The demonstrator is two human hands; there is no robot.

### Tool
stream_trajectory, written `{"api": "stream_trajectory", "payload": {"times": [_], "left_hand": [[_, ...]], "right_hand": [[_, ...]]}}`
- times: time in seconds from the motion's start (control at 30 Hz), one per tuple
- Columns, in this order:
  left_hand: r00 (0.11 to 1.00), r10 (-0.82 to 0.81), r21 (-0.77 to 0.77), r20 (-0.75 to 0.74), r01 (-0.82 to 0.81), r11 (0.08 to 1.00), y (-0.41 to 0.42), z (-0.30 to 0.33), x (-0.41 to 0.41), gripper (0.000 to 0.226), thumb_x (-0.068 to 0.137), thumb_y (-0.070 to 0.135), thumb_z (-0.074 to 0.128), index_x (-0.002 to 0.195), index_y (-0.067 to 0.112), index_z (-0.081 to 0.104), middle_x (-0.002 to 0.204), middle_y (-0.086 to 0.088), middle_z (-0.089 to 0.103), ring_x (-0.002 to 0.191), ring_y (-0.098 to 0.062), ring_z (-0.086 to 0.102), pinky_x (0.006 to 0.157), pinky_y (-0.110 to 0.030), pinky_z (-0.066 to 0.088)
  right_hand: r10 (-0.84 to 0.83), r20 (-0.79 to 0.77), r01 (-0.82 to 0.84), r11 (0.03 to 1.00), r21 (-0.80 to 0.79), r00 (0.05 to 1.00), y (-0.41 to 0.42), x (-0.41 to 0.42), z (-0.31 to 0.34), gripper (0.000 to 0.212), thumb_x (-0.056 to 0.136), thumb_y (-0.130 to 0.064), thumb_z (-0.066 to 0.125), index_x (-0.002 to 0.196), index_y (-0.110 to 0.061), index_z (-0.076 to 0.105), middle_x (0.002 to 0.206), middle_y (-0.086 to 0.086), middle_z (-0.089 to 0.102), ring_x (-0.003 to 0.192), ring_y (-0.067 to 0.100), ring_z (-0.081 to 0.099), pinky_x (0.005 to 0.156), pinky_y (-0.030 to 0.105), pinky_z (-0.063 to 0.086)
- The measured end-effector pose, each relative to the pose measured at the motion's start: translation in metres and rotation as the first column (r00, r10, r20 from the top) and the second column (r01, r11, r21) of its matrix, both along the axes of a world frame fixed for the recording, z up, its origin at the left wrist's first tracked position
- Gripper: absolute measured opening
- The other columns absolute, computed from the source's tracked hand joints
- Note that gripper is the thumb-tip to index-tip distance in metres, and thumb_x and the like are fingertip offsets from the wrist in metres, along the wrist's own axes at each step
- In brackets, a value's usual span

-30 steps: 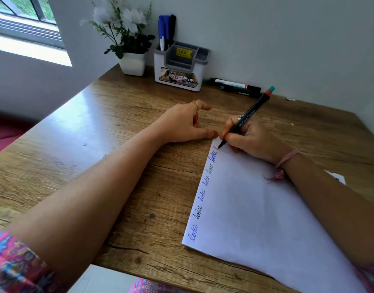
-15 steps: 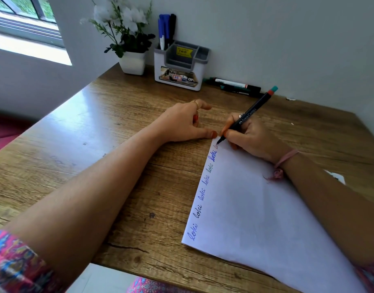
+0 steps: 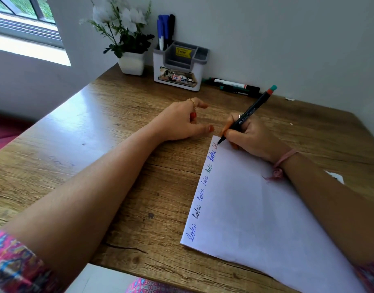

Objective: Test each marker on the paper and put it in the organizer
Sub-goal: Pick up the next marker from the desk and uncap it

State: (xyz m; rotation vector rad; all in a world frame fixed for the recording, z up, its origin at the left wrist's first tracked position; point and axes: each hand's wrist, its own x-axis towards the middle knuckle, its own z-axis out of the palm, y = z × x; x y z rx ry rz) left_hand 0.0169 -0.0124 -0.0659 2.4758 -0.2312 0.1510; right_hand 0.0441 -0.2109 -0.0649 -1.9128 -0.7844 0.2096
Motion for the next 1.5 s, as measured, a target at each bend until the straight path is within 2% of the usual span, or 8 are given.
{"api": "stream_trajectory", "payload": {"times": [0.2,0.33,0.5,0.73,0.9,1.07,1.23,1.5], "left_hand": [[0.995,0.084,-0.225,-0.05,-0.093,0.97,0.002,0.003,0.001,0.024,0.094,0.027,0.047,0.116,0.022,0.054,0.084,0.01,0.056,0.074,0.0,0.05,0.063,-0.016,0.036],[0.991,0.091,-0.424,-0.097,-0.124,0.897,0.005,0.004,0.003,0.032,0.094,0.011,0.033,0.112,0.015,0.059,0.094,0.004,0.062,0.085,-0.008,0.055,0.077,-0.023,0.045],[0.991,0.048,-0.391,-0.124,-0.093,0.916,0.006,0.004,0.005,0.033,0.095,0.01,0.036,0.118,0.016,0.058,0.098,0.005,0.063,0.088,-0.007,0.056,0.084,-0.023,0.046],[0.994,-0.072,-0.497,-0.088,0.018,0.867,0.01,0.004,0.002,0.025,0.094,0.017,0.053,0.119,0.019,0.059,0.101,0.008,0.068,0.09,-0.007,0.062,0.083,-0.019,0.052],[0.98,-0.184,-0.495,-0.074,0.124,0.86,0.008,0.005,-0.002,0.024,0.089,0.01,0.061,0.111,0.018,0.062,0.099,0.01,0.071,0.094,-0.002,0.065,0.083,-0.018,0.053],[0.979,-0.188,-0.453,-0.079,0.133,0.881,0.008,0.007,-0.003,0.023,0.088,0.012,0.061,0.11,0.019,0.063,0.1,0.009,0.071,0.095,-0.004,0.065,0.085,-0.02,0.051],[0.978,-0.192,-0.441,-0.085,0.136,0.887,0.008,0.008,-0.005,0.021,0.088,0.014,0.061,0.104,0.027,0.063,0.092,0.013,0.069,0.083,0.003,0.062,0.077,-0.013,0.049],[0.98,-0.186,-0.444,-0.066,0.138,0.885,0.01,0.009,-0.007,0.021,0.085,0.017,0.065,0.095,0.035,0.066,0.095,0.011,0.068,0.087,-0.006,0.063,0.081,-0.017,0.05]], "right_hand": [[-0.023,-0.007,0.023,1.0,0.019,1.0,0.001,0.0,-0.001,0.009,0.073,-0.01,0.056,0.069,-0.018,0.054,0.063,-0.003,0.059,0.044,0.001,0.05,0.045,0.014,0.041],[-0.026,-0.002,0.026,1.0,0.016,1.0,-0.001,0.001,-0.001,0.008,0.074,-0.01,0.056,0.07,-0.017,0.054,0.067,0.007,0.057,0.044,0.001,0.05,0.045,0.015,0.041],[-0.009,0.028,0.009,1.0,-0.007,1.0,-0.002,0.003,-0.002,0.027,0.085,0.008,0.056,0.071,-0.015,0.056,0.054,-0.013,0.06,0.044,0.0,0.051,0.045,0.012,0.04],[-0.033,0.015,0.033,0.999,0.015,0.999,-0.002,0.001,0.0,0.022,0.085,0.004,0.055,0.073,-0.014,0.055,0.052,-0.01,0.057,0.043,0.001,0.049,0.044,0.013,0.04],[-0.058,-0.21,0.12,0.948,0.295,0.976,-0.002,0.004,0.0,0.01,0.082,-0.01,0.05,0.082,-0.013,0.059,0.061,0.001,0.059,0.056,0.011,0.055,0.053,0.021,0.046],[0.091,-0.376,0.071,0.915,0.398,0.922,-0.005,0.01,0.002,0.034,0.081,-0.02,0.035,0.095,-0.006,0.062,0.079,0.005,0.07,0.074,0.015,0.066,0.063,0.024,0.052],[0.043,-0.358,0.101,0.922,0.373,0.933,-0.003,0.009,0.002,0.026,0.08,-0.018,0.038,0.091,-0.009,0.059,0.076,0.006,0.071,0.07,0.017,0.067,0.062,0.024,0.052],[0.008,-0.245,0.069,0.951,0.3,0.969,-0.005,0.001,0.002,0.009,0.088,-0.009,0.061,0.084,-0.014,0.055,0.084,0.01,0.074,0.07,0.017,0.07,0.062,0.023,0.054]]}}
